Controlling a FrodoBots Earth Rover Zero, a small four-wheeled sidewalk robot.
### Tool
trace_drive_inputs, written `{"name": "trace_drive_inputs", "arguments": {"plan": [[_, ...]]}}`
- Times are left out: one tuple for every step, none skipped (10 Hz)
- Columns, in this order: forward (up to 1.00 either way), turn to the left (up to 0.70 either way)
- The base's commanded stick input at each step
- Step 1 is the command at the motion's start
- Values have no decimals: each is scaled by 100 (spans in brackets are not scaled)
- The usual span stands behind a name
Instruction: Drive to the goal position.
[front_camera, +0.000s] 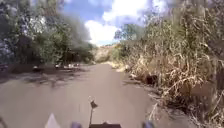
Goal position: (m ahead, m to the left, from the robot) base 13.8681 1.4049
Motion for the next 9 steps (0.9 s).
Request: {"name": "trace_drive_inputs", "arguments": {"plan": [[70, -24], [70, -34], [70, -28], [70, -23], [70, 0], [70, 0], [70, 0], [70, 0], [70, 0]]}}
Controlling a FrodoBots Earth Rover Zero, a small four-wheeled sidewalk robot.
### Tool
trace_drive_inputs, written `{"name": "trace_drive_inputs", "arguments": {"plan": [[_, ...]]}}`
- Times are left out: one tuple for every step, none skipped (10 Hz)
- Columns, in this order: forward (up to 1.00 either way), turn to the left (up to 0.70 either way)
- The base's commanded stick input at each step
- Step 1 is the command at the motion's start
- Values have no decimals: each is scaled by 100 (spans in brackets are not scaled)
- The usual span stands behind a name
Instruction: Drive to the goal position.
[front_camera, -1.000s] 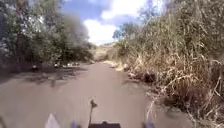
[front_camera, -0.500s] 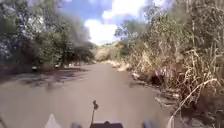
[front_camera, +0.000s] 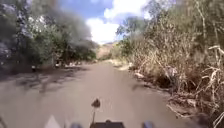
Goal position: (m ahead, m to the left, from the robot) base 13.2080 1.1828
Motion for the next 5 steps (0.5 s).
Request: {"name": "trace_drive_inputs", "arguments": {"plan": [[70, 0], [70, 0], [70, 0], [70, 0], [70, 0]]}}
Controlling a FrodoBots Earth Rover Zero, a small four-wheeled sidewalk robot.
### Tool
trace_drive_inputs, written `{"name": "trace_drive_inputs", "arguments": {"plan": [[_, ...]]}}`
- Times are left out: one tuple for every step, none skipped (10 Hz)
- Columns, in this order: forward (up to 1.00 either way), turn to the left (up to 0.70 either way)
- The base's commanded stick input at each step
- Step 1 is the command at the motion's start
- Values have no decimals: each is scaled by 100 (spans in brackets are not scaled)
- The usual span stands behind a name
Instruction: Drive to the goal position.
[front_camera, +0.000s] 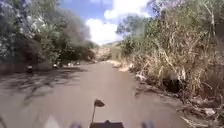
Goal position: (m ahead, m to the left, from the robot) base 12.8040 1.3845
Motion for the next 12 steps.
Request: {"name": "trace_drive_inputs", "arguments": {"plan": [[70, -7], [70, -21], [70, -34], [70, -25], [70, -15], [70, -9], [70, -4], [70, 0], [70, 0], [70, 0], [70, 0], [70, 0]]}}
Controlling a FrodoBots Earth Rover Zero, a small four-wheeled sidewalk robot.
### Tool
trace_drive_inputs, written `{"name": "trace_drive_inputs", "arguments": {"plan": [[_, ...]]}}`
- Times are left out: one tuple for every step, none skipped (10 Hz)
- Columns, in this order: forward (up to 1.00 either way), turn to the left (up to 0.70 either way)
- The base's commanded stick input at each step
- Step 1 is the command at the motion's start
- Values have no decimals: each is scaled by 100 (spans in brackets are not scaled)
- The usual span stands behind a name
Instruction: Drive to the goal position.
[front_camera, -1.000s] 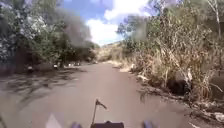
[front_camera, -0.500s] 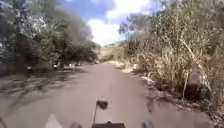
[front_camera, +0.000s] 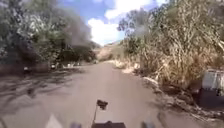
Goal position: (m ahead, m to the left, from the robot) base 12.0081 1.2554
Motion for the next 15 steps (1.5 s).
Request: {"name": "trace_drive_inputs", "arguments": {"plan": [[70, 0], [70, 0], [70, -11], [70, -25], [70, -34], [70, -35], [70, -35], [70, -35], [70, -35], [70, -34], [70, -22], [70, -11], [70, -6], [70, -3], [70, 0]]}}
